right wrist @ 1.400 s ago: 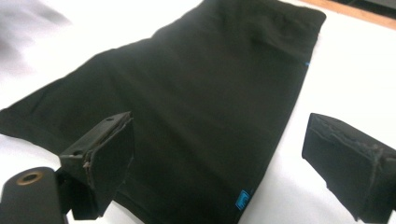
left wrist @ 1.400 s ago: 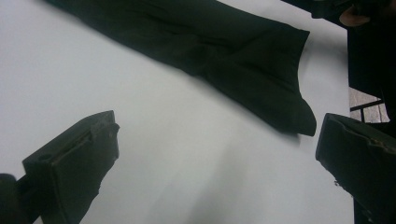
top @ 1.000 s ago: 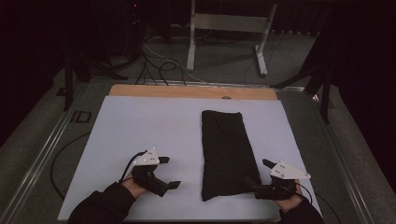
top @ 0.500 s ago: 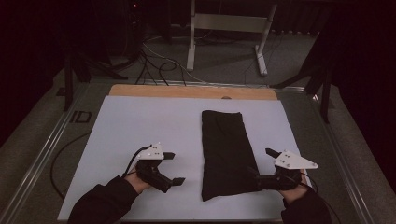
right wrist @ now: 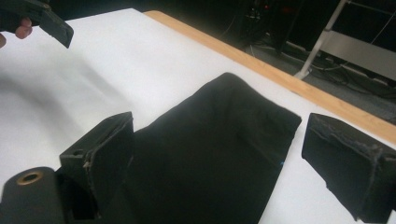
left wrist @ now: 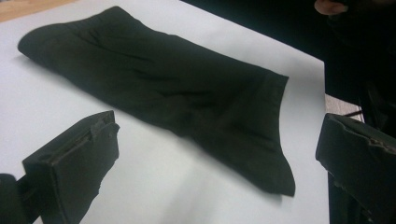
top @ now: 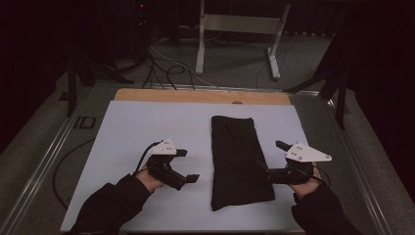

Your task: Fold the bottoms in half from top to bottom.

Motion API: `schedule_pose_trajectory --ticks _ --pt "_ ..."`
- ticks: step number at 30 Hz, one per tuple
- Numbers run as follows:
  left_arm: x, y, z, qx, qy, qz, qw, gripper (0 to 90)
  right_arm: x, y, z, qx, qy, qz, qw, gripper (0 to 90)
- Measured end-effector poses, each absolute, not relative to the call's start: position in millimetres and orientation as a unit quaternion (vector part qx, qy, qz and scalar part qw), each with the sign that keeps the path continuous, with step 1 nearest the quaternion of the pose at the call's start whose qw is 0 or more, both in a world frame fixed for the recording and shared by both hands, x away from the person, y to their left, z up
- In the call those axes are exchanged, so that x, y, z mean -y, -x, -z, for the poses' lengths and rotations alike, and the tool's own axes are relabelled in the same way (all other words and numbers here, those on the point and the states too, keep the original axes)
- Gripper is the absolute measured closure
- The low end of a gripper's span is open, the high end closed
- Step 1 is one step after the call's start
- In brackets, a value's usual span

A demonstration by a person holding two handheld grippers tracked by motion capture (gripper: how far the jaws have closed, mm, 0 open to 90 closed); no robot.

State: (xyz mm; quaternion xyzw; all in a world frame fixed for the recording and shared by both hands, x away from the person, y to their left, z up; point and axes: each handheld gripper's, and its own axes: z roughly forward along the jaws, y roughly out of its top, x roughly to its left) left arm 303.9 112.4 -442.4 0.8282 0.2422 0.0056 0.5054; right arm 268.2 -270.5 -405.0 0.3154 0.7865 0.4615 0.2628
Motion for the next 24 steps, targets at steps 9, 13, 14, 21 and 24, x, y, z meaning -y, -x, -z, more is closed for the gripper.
schedule_pose_trajectory --ticks 9,13,14,21,24 --pt "-104.2 -322.8 436.9 -0.258 -0.83 -0.017 0.494 0.0 267.2 -290.1 408.4 -0.785 -0.324 -0.461 0.257 10.0" --pt "-99.7 -332.2 437.4 -0.26 -0.833 -0.023 0.487 0.0 267.0 -302.1 412.1 -0.783 -0.33 -0.458 0.259 10.0" --pt "-98.6 -333.9 437.6 -0.262 -0.833 -0.027 0.487 0.0 266.9 -304.8 413.2 -0.783 -0.331 -0.458 0.259 9.9" --pt "-92.5 -345.6 442.9 -0.27 -0.831 -0.03 0.486 0.0 266.4 -322.9 416.7 -0.784 -0.338 -0.449 0.262 9.9" --pt "-90.6 -350.5 444.9 -0.275 -0.831 -0.036 0.483 0.0 266.5 -330.2 416.8 -0.783 -0.342 -0.448 0.263 9.9"
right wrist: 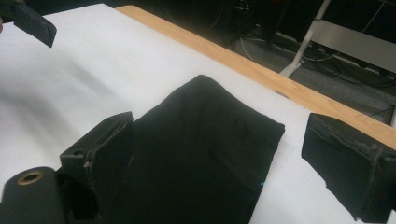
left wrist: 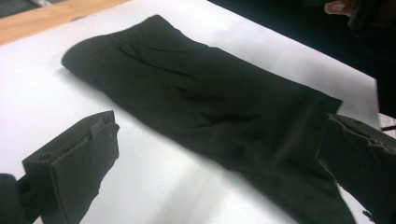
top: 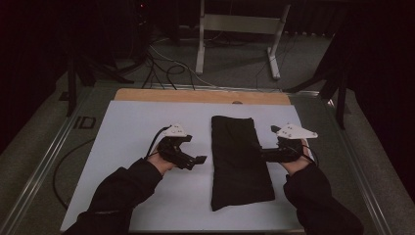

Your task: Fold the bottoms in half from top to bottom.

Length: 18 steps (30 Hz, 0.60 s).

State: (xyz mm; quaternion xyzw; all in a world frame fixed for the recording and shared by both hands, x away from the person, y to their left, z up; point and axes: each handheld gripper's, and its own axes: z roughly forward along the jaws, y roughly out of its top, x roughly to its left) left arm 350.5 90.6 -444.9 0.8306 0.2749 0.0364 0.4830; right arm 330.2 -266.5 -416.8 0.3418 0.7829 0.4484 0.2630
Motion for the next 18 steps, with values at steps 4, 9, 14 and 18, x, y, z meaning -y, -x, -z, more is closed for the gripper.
schedule_pose_trajectory --ticks 4,9,14,18 --pt "-87.7 -357.9 446.6 -0.282 -0.829 -0.037 0.481 0.0 266.0 -339.9 418.0 -0.783 -0.347 -0.444 0.264 9.9" --pt "-82.2 -366.4 448.1 -0.285 -0.829 -0.037 0.48 0.0 263.7 -351.9 422.0 -0.779 -0.355 -0.442 0.266 10.0" --pt "-74.0 -374.7 450.2 -0.287 -0.83 -0.036 0.477 0.0 259.9 -364.0 426.6 -0.779 -0.362 -0.44 0.261 10.0" --pt "-67.9 -383.1 452.9 -0.295 -0.826 -0.033 0.478 0.0 257.1 -371.5 429.6 -0.781 -0.364 -0.436 0.26 10.0"
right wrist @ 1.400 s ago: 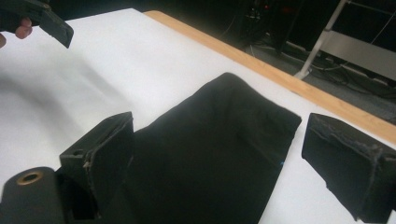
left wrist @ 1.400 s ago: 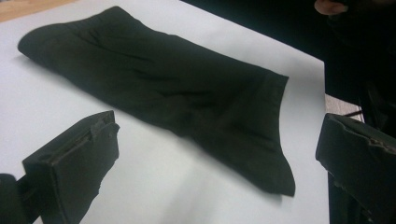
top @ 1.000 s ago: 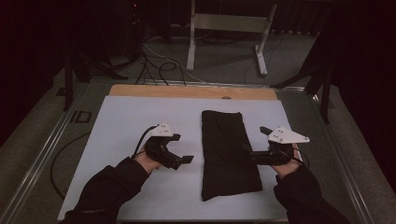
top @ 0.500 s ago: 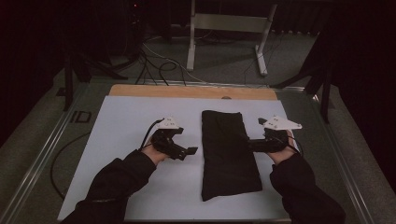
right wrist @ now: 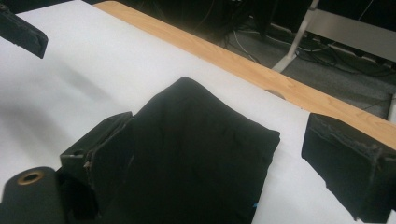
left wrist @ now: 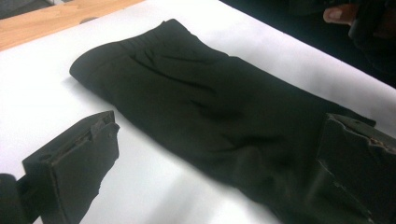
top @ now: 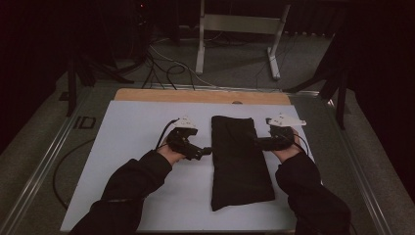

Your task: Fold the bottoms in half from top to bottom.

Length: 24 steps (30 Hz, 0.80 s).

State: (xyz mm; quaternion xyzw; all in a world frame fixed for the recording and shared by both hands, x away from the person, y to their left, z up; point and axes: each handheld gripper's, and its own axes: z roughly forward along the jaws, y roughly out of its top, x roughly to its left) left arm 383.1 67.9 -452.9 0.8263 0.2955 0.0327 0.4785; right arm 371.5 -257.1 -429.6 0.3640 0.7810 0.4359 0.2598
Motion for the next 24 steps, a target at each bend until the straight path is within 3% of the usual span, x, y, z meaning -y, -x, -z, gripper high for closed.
schedule_pose_trajectory --ticks 7,24 --pt "-55.2 -400.5 461.7 -0.315 -0.823 -0.011 0.472 0.0 256.0 -383.4 438.1 -0.778 -0.377 -0.433 0.254 10.0" --pt "-38.4 -431.6 489.7 -0.349 -0.814 -0.028 0.462 0.0 261.5 -402.4 466.5 -0.791 -0.4 -0.4 0.233 9.9"
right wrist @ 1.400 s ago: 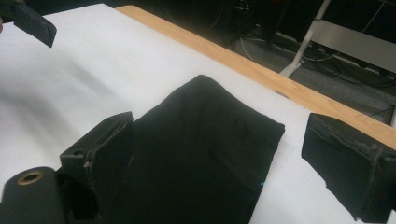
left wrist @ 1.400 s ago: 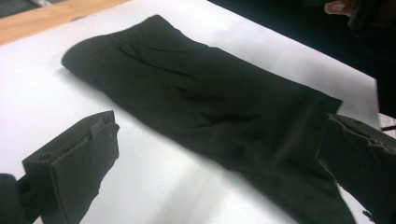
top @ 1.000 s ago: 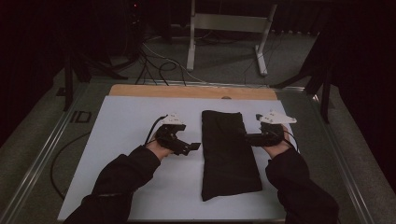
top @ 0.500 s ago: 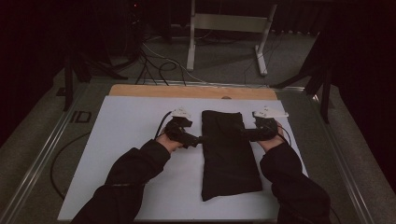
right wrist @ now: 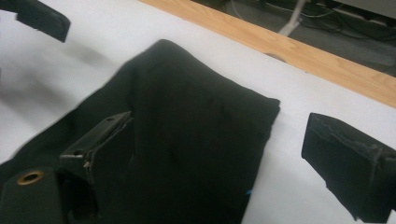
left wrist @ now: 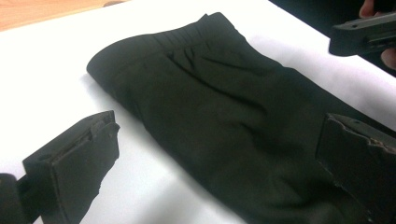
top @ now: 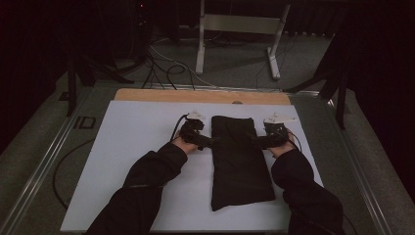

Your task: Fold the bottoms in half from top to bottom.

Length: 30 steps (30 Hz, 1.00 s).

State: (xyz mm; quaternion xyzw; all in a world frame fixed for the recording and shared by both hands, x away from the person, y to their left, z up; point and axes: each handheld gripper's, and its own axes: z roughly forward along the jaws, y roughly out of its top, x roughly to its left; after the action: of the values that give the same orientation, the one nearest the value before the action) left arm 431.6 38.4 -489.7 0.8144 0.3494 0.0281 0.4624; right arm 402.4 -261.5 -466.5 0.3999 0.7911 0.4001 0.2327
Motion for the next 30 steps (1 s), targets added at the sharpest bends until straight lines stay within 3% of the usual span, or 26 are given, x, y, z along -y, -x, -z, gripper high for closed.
schedule_pose_trajectory --ticks 16,24,30 --pt "-25.0 -455.3 511.6 -0.385 -0.804 -0.009 0.453 0.0 266.0 -431.9 486.8 -0.785 -0.44 -0.4 0.176 12.1" --pt "-24.4 -466.1 520.6 -0.39 -0.806 0.015 0.444 0.2 269.2 -445.2 490.8 -0.78 -0.46 -0.385 0.177 13.5" --pt "-28.7 -473.6 524.5 -0.398 -0.798 0.01 0.452 9.5 274.2 -453.7 496.3 -0.775 -0.476 -0.386 0.157 13.8"
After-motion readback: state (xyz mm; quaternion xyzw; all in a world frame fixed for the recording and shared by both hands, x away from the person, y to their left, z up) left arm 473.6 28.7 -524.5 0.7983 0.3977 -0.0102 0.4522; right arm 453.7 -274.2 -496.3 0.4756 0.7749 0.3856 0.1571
